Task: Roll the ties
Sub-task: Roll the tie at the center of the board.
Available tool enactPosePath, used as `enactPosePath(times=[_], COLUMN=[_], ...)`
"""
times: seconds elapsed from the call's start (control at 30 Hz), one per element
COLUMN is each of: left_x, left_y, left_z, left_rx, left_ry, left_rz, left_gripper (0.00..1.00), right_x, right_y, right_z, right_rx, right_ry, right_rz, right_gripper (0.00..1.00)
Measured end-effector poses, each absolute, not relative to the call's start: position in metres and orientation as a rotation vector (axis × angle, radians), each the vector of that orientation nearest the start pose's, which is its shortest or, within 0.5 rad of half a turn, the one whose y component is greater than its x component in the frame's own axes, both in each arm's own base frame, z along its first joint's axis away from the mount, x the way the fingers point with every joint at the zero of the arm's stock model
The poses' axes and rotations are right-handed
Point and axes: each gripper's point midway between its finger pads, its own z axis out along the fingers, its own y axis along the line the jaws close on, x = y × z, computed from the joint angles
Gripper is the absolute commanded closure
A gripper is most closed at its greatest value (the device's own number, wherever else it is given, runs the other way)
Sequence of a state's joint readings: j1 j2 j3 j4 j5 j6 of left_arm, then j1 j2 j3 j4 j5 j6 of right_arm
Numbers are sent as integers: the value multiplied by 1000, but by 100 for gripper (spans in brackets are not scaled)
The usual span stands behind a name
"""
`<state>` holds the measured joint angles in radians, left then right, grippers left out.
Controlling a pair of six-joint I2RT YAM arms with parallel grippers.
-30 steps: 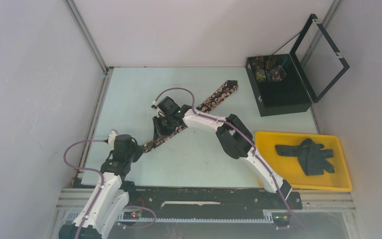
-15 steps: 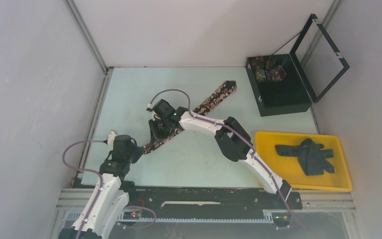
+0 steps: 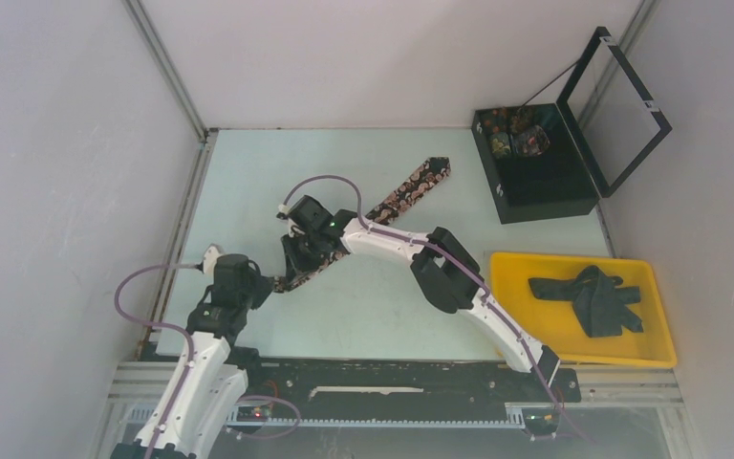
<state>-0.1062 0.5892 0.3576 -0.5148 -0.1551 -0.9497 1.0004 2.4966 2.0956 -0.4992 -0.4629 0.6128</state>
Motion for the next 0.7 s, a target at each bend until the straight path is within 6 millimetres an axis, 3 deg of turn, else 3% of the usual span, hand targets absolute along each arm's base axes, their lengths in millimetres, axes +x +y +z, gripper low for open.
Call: enactPosePath(times=[0.7], left_x=[220], left_y=[-30], left_z=[80], left_rx=[-1028], left_ry=[2097], left_rz=[-356], left_gripper=[100], right_x=[228], right_y=[570], right_z=[40], right_rx=[-789], right_ry=[2647], right_rz=[1191], right_gripper=[84])
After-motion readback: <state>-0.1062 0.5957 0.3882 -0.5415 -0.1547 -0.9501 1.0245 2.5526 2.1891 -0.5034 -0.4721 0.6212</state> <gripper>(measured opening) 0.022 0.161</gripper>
